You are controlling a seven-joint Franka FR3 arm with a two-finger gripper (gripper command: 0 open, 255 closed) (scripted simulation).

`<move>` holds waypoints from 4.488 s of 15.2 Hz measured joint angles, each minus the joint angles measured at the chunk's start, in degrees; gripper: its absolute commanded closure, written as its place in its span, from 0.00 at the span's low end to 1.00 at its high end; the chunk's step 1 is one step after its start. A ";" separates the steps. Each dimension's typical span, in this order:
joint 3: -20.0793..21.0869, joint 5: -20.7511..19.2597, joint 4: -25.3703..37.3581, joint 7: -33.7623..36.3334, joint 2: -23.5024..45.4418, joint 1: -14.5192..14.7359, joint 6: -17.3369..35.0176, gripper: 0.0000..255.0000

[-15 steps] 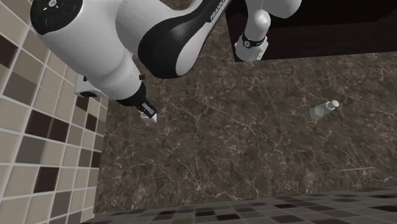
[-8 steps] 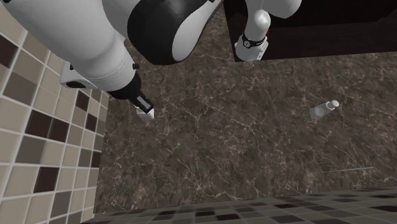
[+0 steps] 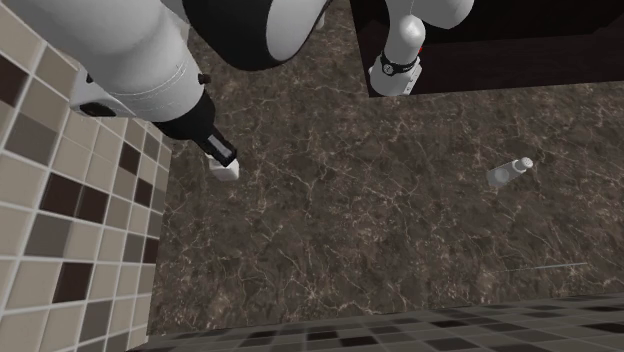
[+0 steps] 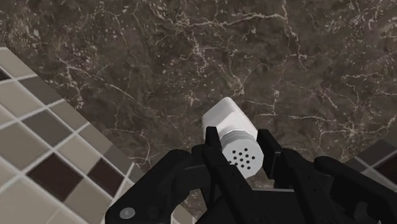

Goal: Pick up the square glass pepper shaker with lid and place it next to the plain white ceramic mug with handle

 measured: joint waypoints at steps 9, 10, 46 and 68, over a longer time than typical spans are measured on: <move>-1.60 -0.46 -29.82 -3.91 -21.82 -2.41 8.16 1.00; -1.91 -0.56 -32.07 -4.53 -23.71 -2.76 8.51 1.00; -21.05 -20.31 -81.11 -32.09 -87.10 -21.41 -3.04 1.00; -28.41 -27.80 -97.79 -31.37 -88.44 -24.88 12.08 1.00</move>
